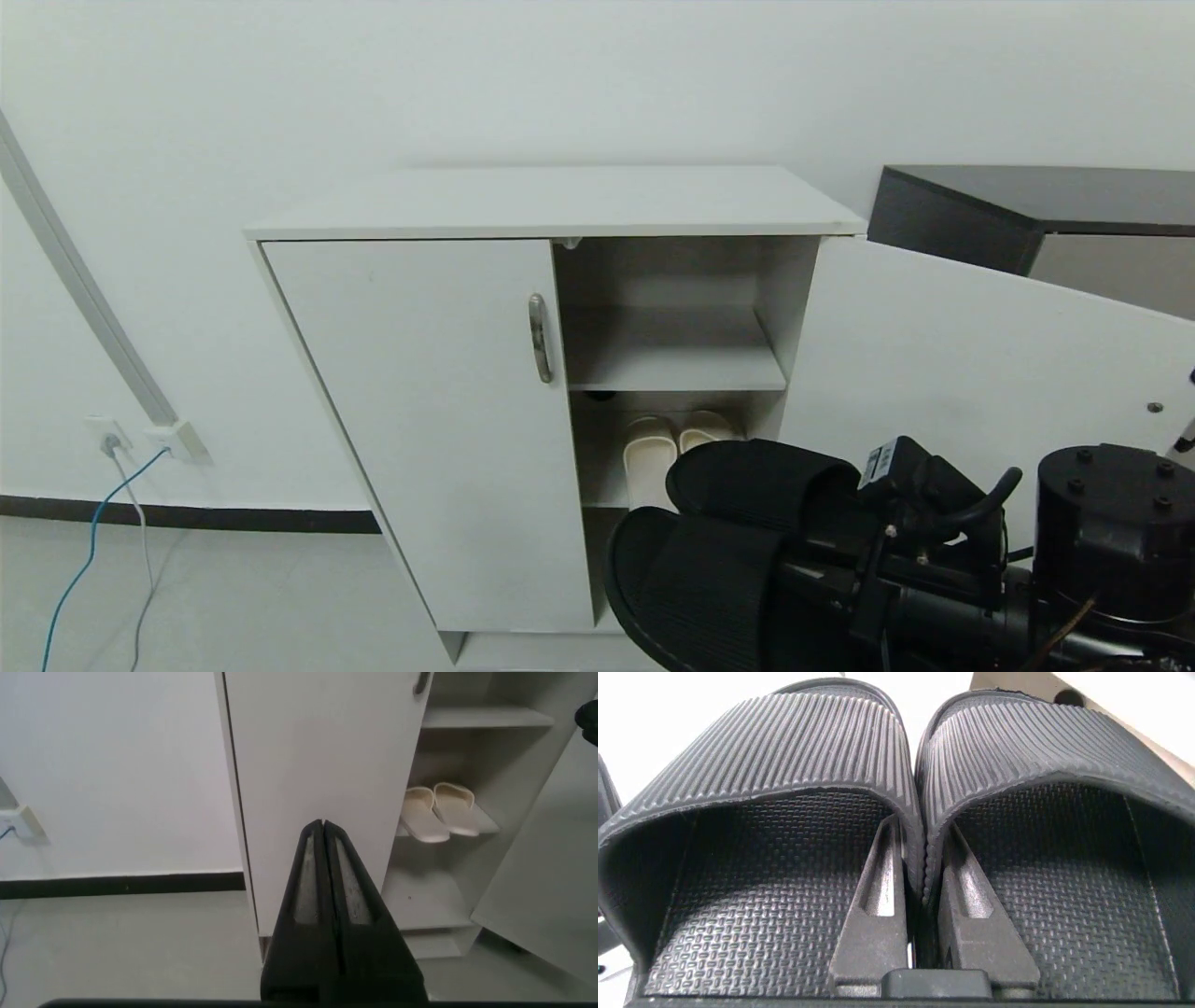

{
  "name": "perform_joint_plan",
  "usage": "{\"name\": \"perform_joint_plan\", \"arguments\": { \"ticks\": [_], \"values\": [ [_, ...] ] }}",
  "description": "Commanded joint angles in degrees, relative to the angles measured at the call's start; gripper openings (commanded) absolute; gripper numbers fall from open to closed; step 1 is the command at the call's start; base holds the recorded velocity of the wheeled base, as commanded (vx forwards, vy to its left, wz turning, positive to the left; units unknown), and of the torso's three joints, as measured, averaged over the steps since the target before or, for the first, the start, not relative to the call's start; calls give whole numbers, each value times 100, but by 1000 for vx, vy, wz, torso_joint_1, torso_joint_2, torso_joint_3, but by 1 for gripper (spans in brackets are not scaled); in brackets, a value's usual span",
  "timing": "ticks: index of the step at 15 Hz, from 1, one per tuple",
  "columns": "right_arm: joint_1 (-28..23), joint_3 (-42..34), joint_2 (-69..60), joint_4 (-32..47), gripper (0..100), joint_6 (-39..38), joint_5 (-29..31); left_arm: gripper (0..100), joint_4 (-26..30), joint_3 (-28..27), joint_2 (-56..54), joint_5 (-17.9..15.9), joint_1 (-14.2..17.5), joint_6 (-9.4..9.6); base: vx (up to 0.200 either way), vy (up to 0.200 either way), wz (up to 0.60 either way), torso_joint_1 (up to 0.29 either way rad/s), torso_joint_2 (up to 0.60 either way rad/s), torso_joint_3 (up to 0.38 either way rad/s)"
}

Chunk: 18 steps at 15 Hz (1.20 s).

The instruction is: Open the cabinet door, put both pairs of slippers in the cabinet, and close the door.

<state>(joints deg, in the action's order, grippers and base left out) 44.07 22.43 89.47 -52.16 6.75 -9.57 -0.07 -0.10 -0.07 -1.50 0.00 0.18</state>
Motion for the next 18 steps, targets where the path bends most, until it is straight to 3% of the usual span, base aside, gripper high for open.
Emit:
{"name": "perform_joint_plan", "arguments": {
  "ticks": [1, 5, 11, 14, 18],
  "values": [
    [-4, -2, 18, -4, 0, 1, -1, 0, -1, 1, 7, 1, 0, -1, 0, 0, 0, -71, 452, 383],
    [-4, -2, 18, -4, 0, 1, -1, 0, -1, 1, 7, 1, 0, -1, 0, 0, 0, -17, 347, 309],
    [-4, -11, 1, -4, 0, 1, -1, 0, -1, 1, 7, -8, 0, 17, 0, 0, 0, 0, 0, 0],
    [-4, -11, 9, -4, 0, 1, -1, 0, 7, 1, 7, -8, 0, 17, 0, 200, 0, 1, 2, 2],
    [-4, -2, 27, -4, 0, -7, -1, 0, -1, 1, 7, -8, 0, 8, 0, 0, 0, -1, 44, 37]
  ]
}}
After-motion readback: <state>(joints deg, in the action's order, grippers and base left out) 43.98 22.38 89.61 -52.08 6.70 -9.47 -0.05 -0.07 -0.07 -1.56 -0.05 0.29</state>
